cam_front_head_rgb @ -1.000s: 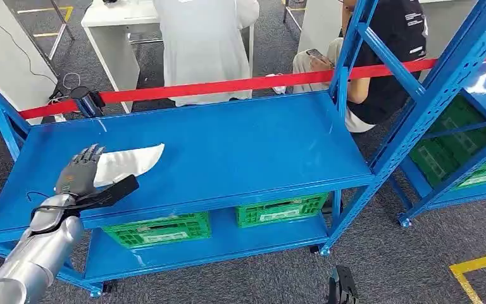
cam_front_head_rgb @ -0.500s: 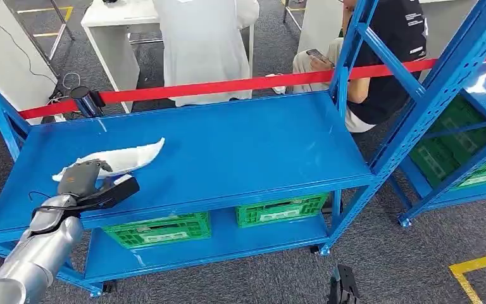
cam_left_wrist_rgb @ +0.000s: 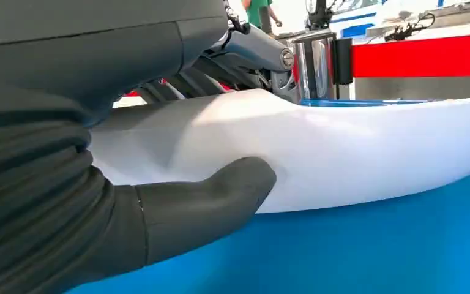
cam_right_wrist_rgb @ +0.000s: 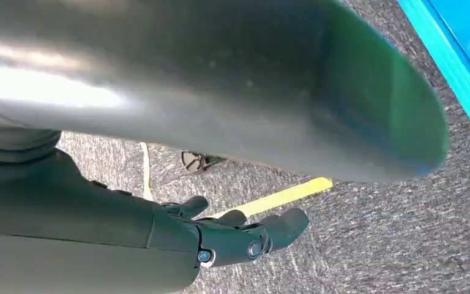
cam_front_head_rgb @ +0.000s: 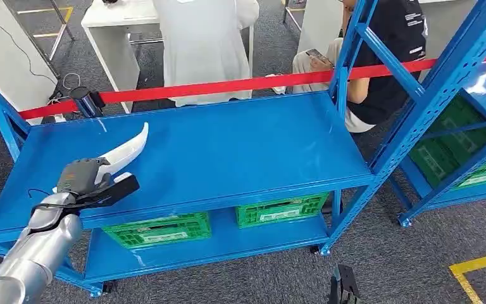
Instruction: Take the parts from the cabinet and place them on the table.
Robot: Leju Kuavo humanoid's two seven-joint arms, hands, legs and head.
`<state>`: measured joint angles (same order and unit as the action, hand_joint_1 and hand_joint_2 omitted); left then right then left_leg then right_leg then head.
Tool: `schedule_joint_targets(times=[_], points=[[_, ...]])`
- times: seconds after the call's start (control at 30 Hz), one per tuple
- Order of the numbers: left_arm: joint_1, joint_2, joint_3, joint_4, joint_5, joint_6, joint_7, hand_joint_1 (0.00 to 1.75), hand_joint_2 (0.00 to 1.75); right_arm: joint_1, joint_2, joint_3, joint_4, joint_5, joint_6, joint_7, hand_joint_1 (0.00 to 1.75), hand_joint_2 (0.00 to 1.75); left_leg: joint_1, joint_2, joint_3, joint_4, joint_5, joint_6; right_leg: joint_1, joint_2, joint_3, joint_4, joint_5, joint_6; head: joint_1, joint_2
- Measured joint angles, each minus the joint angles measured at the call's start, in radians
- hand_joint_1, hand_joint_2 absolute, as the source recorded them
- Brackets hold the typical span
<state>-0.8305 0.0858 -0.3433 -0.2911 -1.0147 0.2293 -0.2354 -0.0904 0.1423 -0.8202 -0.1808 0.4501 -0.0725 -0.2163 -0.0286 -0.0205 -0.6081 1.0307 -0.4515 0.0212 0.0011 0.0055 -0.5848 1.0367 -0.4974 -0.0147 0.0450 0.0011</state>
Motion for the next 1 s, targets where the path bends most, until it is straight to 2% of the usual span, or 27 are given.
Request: schedule_joint_targets(times=[0.17,0.2,0.23,0.27,0.33,0.43,0.47,0.5,0.53,0.6,0.67,0.73,0.77,0.8,0.9,1.0], points=[[0.001,0.000,0.000,0.000,-0.019,0.032,0.006,1.75,1.75,0.000,0.000,-0.001,0.000,0.007,0.002,0.000,0.00,0.00,0.000,0.000,0.000,0.000,0.000,0.000,0.000,0.000,0.000,0.000,0.000,0.000,0.000,0.000],[0.002,0.000,0.000,0.000,-0.026,0.044,0.013,1.75,0.00,0.000,0.000,-0.001,0.000,0.008,0.002,0.000,0.00,0.00,0.000,0.000,0.000,0.000,0.000,0.000,0.000,0.000,0.000,0.000,0.000,0.000,0.000,0.000],[0.003,0.000,0.000,0.000,-0.034,0.060,0.017,1.75,0.00,0.000,0.000,-0.001,0.000,0.009,0.001,0.000,0.00,0.00,0.000,0.000,0.000,0.000,0.000,0.000,0.000,0.000,0.000,0.000,0.000,0.000,0.000,0.000],[0.006,0.001,0.000,0.000,-0.048,0.081,0.021,1.75,1.75,-0.001,0.000,-0.001,0.000,0.011,0.001,0.000,0.00,0.00,0.000,0.000,0.000,0.000,0.000,0.000,0.000,0.000,0.000,0.000,0.000,0.000,0.000,0.000],[0.011,0.002,0.000,0.000,-0.097,0.156,0.048,1.75,1.75,-0.002,0.000,-0.001,0.000,0.011,-0.001,-0.001,0.00,0.00,0.000,0.000,0.000,0.000,0.000,0.000,0.000,0.000,0.000,0.000,0.000,0.000,0.000,0.000],[0.021,0.001,0.000,-0.001,-0.145,0.362,0.078,1.75,1.75,-0.002,0.000,-0.001,0.000,0.016,-0.005,-0.004,0.00,0.00,0.000,0.000,0.000,0.000,0.000,0.000,0.000,0.000,0.000,0.000,0.000,0.000,0.000,0.000],[0.022,0.000,0.001,-0.005,-0.132,0.418,0.056,1.75,1.75,-0.002,0.000,-0.001,0.000,0.021,-0.005,-0.003,0.00,0.00,0.000,0.000,0.000,0.000,0.000,0.000,0.000,0.000,0.000,0.000,0.000,0.000,0.000,0.000],[0.025,-0.002,0.006,-0.011,-0.104,0.443,0.017,1.75,1.75,-0.002,0.000,-0.001,0.000,0.023,-0.004,-0.002,0.00,0.00,0.000,0.000,0.000,0.000,0.000,0.000,0.000,0.000,0.000,0.000,0.000,0.000,0.000,0.000],[0.030,-0.006,0.020,-0.022,-0.053,0.458,-0.054,1.75,1.75,-0.001,0.000,-0.001,0.000,0.025,-0.003,0.000,0.00,0.00,0.000,0.000,0.000,0.000,0.000,0.000,0.000,0.000,0.000,0.000,0.000,0.000,0.000,0.000],[0.044,-0.015,0.064,-0.048,0.038,0.461,-0.178,1.75,1.75,0.002,0.000,-0.001,0.000,0.029,-0.001,0.002,0.00,0.00,0.000,0.000,0.000,0.000,0.000,0.000,0.000,0.000,0.000,0.000,0.000,0.000,0.000,0.000],[0.059,-0.029,0.101,-0.070,0.110,0.451,-0.259,1.75,1.75,0.004,0.000,-0.001,0.000,0.031,-0.001,0.002,0.00,0.00,0.000,0.000,0.000,0.000,0.000,0.000,0.000,0.000,0.000,0.000,0.000,0.000,0.000,0.000],[0.099,-0.043,0.143,-0.145,0.281,0.381,-0.393,1.75,1.75,0.007,0.000,-0.002,0.000,0.032,0.001,0.000,0.00,0.00,-0.001,0.001,0.000,0.000,0.000,0.000,-0.001,0.001,0.000,0.000,0.000,0.000,0.000,0.000],[0.130,-0.049,0.158,-0.200,0.363,0.349,-0.432,1.75,1.75,0.010,0.000,-0.002,0.000,0.033,0.001,0.000,0.00,0.00,-0.001,0.001,0.000,0.000,0.000,0.000,-0.001,0.001,0.000,0.000,0.000,0.000,0.000,0.000],[0.168,-0.051,0.165,-0.282,0.449,0.315,-0.452,1.75,1.75,0.013,0.000,-0.002,0.000,0.035,0.001,0.000,0.00,0.00,-0.001,0.001,0.000,0.000,-0.001,0.000,-0.001,0.002,0.000,0.000,0.000,0.000,0.000,0.000],[0.273,-0.053,0.168,-0.496,0.595,0.232,-0.464,1.75,1.75,0.021,0.000,-0.003,0.000,0.041,0.001,0.000,0.00,0.00,-0.002,0.001,0.000,0.001,-0.003,0.000,-0.002,0.002,0.000,-0.002,0.000,0.000,0.000,0.000],[0.382,-0.048,0.174,-0.713,0.683,0.146,-0.467,1.75,1.75,0.026,-0.001,-0.005,0.000,0.043,0.000,-0.001,0.00,0.00,-0.002,0.002,0.000,0.001,-0.004,0.001,-0.003,0.002,0.000,-0.002,-0.001,0.003,0.000,0.000]])
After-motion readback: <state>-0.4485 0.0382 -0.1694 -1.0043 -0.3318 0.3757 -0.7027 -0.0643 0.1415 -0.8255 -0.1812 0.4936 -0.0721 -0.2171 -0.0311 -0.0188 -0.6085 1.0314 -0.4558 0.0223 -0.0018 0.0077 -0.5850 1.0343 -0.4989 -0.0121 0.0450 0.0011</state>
